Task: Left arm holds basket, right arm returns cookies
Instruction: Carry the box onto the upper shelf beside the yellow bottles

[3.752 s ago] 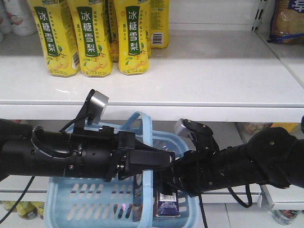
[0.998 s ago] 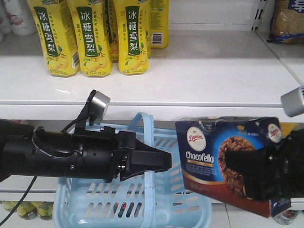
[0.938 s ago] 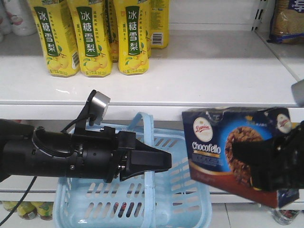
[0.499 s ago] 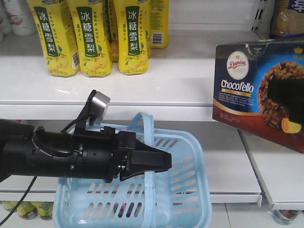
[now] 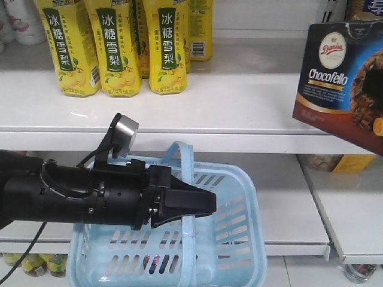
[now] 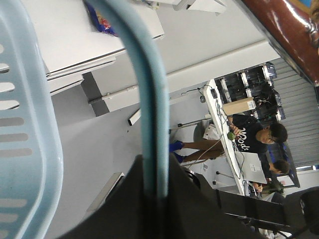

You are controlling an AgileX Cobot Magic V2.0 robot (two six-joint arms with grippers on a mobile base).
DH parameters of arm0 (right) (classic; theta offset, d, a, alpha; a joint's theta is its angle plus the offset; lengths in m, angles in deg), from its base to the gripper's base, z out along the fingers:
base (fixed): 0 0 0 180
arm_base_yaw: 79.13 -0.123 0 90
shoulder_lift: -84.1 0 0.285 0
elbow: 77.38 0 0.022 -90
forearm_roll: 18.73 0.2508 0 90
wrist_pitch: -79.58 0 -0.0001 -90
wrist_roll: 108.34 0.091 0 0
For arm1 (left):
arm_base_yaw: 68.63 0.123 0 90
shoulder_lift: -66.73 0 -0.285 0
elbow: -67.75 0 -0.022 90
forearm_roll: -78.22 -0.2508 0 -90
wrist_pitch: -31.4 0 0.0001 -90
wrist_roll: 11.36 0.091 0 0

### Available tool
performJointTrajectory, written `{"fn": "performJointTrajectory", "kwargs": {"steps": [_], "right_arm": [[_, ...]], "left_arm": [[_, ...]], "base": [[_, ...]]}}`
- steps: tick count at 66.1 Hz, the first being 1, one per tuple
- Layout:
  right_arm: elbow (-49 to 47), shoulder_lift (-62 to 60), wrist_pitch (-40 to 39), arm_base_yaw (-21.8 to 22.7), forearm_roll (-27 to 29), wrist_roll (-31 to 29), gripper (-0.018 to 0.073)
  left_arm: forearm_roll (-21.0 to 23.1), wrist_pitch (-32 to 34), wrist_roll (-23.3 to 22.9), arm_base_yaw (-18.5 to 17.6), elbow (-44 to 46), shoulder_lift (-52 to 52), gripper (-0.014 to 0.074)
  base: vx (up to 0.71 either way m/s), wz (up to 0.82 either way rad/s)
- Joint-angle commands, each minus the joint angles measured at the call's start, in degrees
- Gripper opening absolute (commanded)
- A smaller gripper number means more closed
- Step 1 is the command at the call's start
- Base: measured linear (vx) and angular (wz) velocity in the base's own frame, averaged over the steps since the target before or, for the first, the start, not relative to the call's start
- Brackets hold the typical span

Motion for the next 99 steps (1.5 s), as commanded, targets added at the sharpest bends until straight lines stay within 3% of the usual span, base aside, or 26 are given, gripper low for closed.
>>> {"fn": "performJointTrajectory", "kwargs": {"steps": [1, 12, 27, 35, 48, 53, 63, 80, 99], "right_arm": [[-2.3, 0.3, -5.2, 0.4, -6.3, 3.6, 0.0132], [-2.3, 3.9, -6.7, 0.4, -9.3, 5.3, 0.0132], [-2.3, 10.3, -15.8, 0.4, -13.4, 9.6, 0.0132], [-2.3, 13.1, -18.1, 0.4, -20.3, 13.8, 0.0132], [-2.3, 17.0, -14.7, 0.4, -37.8, 29.9, 0.0132], [-2.3, 17.6, -13.4, 0.4, -42.0, 35.0, 0.0132], [-2.3, 18.4, -11.3, 0.4, -47.7, 39.3, 0.0132], [-2.3, 22.4, -6.6, 0.7, -54.9, 44.0, 0.0132], [-2.3, 26.9, -14.7, 9.3, -53.4, 49.1, 0.0132]], "left_arm": [[5.4, -1.3, 1.2, 0.1, 2.5, 2.4, -0.0003], [5.4, -1.3, 1.2, 0.1, 2.5, 2.4, -0.0003], [5.4, -1.3, 1.2, 0.1, 2.5, 2.4, -0.0003], [5.4, -1.3, 1.2, 0.1, 2.5, 2.4, -0.0003], [5.4, -1.3, 1.2, 0.1, 2.5, 2.4, -0.0003], [5.4, -1.3, 1.2, 0.1, 2.5, 2.4, -0.0003], [5.4, -1.3, 1.2, 0.1, 2.5, 2.4, -0.0003], [5.4, -1.3, 1.2, 0.1, 2.5, 2.4, -0.0003], [5.4, -1.3, 1.2, 0.1, 2.5, 2.4, -0.0003]], "base": [[0.0, 0.0], [0.0, 0.0], [0.0, 0.0], [0.0, 0.0], [0.0, 0.0], [0.0, 0.0], [0.0, 0.0], [0.0, 0.0], [0.0, 0.0]]}}
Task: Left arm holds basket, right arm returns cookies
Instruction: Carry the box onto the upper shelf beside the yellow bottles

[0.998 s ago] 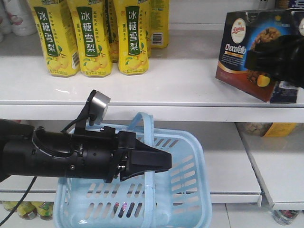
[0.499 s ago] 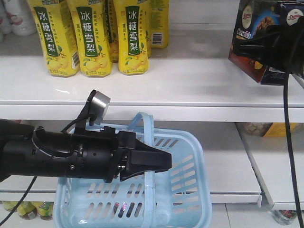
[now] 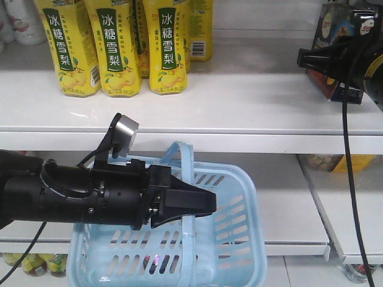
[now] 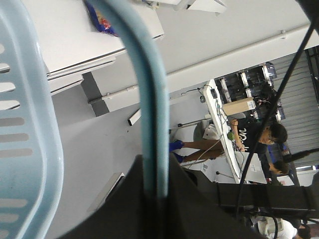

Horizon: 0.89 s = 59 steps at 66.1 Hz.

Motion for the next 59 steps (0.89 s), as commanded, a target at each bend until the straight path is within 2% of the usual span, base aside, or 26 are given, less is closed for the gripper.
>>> {"fn": "performJointTrajectory", "kwargs": {"steps": [1, 16, 28, 33, 59], "right_arm": [[-1.6, -0.1, -4.2, 2.9, -1.8, 0.6, 0.0132], [-1.6, 2.8, -6.1, 6.8, -1.8, 2.3, 0.0137], [-1.6, 3.4, -8.3, 7.4, -1.8, 1.8, 0.0167], [-1.6, 3.4, -9.6, 7.4, -1.9, 1.1, 0.0199], [-1.6, 3.0, -10.3, 7.1, -1.5, 1.0, 0.0488]], "left_arm": [[5.3, -1.3, 1.2, 0.1, 2.5, 2.4, -0.0003], [5.3, -1.3, 1.2, 0.1, 2.5, 2.4, -0.0003], [5.3, -1.3, 1.2, 0.1, 2.5, 2.4, -0.0003], [5.3, -1.3, 1.2, 0.1, 2.5, 2.4, -0.0003], [5.3, -1.3, 1.2, 0.1, 2.5, 2.4, -0.0003]], "base": [[0.0, 0.0], [0.0, 0.0], [0.0, 0.0], [0.0, 0.0], [0.0, 0.0]]}}
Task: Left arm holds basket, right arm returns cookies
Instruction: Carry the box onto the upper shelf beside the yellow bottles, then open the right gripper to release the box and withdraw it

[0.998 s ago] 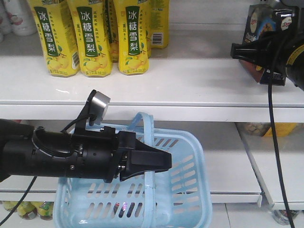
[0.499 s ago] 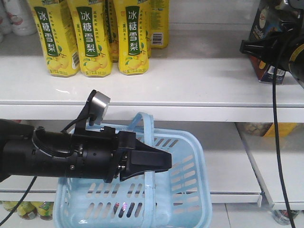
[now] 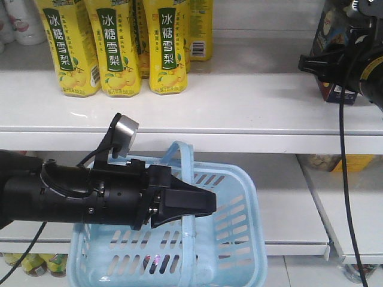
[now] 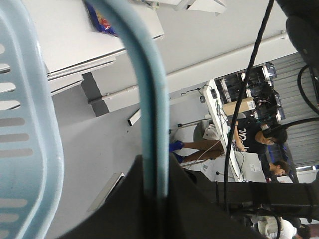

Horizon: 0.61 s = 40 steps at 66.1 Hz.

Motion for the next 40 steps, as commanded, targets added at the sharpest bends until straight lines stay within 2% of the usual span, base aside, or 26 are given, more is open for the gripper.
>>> {"fn": "performJointTrajectory", "kwargs": {"steps": [1, 15, 31, 40], "right_arm": [[-1.5, -2.0, -1.0, 0.0, -1.1, -0.4, 0.0495], [-1.5, -4.2, 0.4, 0.0, 3.0, -0.9, 0.0522], [-1.5, -6.8, 3.9, -3.0, 10.3, -11.3, 0.0522], [-1.5, -7.5, 8.7, -5.9, 11.9, -13.9, 0.0522]], "left_arm": [[5.3, -1.3, 1.2, 0.1, 2.5, 2.4, -0.0003], [5.3, -1.3, 1.2, 0.1, 2.5, 2.4, -0.0003], [5.3, -1.3, 1.2, 0.1, 2.5, 2.4, -0.0003], [5.3, -1.3, 1.2, 0.1, 2.5, 2.4, -0.0003]], "base": [[0.0, 0.0], [0.0, 0.0], [0.0, 0.0], [0.0, 0.0]]}}
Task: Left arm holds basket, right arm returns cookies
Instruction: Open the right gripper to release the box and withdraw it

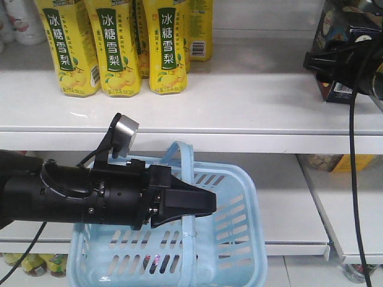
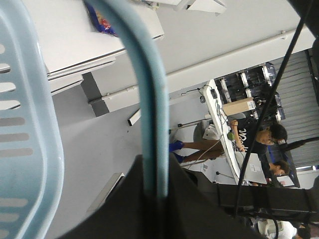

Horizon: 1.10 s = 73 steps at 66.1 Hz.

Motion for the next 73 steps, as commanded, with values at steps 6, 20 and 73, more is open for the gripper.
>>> {"fn": "performJointTrajectory", "kwargs": {"steps": [6, 20, 73], "right_arm": [[-1.7, -2.7, 6.1, -4.1, -0.5, -3.0, 0.0522], [-1.7, -5.5, 13.1, -8.3, -0.5, -4.0, 0.0522], [10.9, -35.9, 23.8, -19.9, 5.3, -16.6, 0.0517]], "left_arm": [[5.3, -1.3, 1.2, 0.1, 2.5, 2.4, -0.0003], [5.3, -1.3, 1.2, 0.1, 2.5, 2.4, -0.0003], [5.3, -1.3, 1.2, 0.1, 2.5, 2.4, -0.0003]], "base": [[0.0, 0.0], [0.0, 0.0], [0.0, 0.0]]}}
